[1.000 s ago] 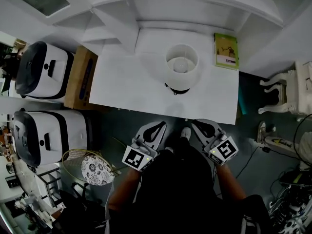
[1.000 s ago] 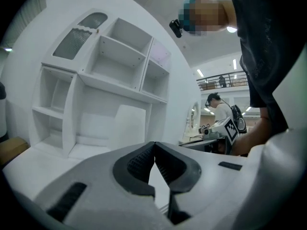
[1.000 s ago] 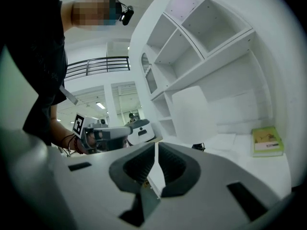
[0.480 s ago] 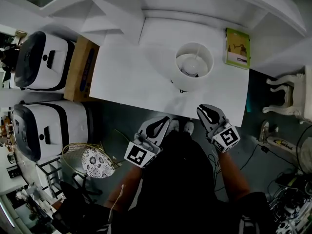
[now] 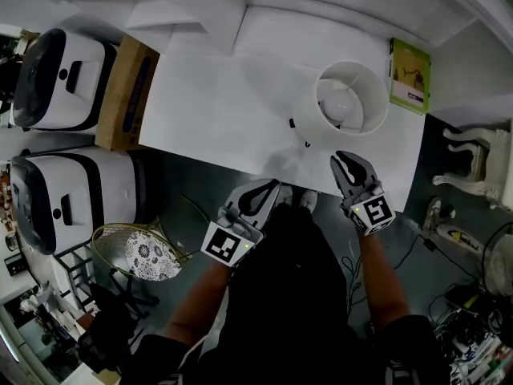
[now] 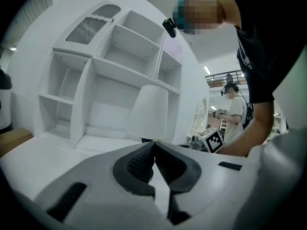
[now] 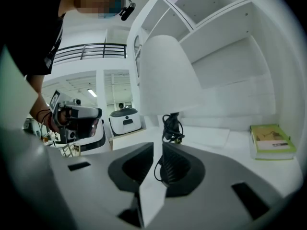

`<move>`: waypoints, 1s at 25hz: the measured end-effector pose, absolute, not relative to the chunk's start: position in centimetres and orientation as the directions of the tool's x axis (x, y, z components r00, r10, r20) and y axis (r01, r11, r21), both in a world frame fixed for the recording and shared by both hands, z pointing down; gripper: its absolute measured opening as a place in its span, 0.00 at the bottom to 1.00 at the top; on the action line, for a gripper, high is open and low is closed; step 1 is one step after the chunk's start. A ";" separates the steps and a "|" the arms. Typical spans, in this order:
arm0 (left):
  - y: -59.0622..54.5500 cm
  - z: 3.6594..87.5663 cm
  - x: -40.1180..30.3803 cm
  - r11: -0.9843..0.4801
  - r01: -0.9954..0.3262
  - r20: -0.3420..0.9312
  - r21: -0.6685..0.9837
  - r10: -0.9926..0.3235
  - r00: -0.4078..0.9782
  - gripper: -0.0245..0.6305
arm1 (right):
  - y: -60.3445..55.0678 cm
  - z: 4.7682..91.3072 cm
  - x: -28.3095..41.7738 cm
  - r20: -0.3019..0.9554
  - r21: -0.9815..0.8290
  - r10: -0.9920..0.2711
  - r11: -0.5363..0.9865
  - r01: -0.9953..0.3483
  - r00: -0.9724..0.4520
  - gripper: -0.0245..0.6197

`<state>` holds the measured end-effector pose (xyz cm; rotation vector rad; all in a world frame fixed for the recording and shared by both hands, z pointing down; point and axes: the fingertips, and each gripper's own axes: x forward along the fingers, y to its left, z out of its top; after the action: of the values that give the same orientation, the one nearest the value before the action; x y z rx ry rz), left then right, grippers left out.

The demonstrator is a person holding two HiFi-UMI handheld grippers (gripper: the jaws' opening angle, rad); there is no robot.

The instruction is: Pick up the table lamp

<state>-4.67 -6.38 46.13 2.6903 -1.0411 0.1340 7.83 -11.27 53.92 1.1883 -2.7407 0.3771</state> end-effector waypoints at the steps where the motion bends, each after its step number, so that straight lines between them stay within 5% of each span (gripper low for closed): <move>1: -6.6 46.4 -4.9 -0.710 -0.674 0.176 0.202 -0.651 0.738 0.07 | -11.6 54.4 7.7 0.221 -0.171 -0.699 0.659 -0.733 -0.680 0.10; 17: -8.3 49.8 -4.4 -0.705 -0.675 0.179 0.217 -0.651 0.738 0.07 | -13.9 61.0 7.0 0.323 -0.161 -0.680 0.646 -0.746 -0.658 0.11; 25: -8.1 50.5 -4.5 -0.689 -0.688 0.186 0.228 -0.662 0.726 0.07 | -15.7 61.8 6.8 0.325 -0.167 -0.686 0.637 -0.753 -0.651 0.20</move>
<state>-4.51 -8.12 50.51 2.6492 -1.0609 0.1285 6.79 -15.67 61.85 1.1741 -2.6269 0.4242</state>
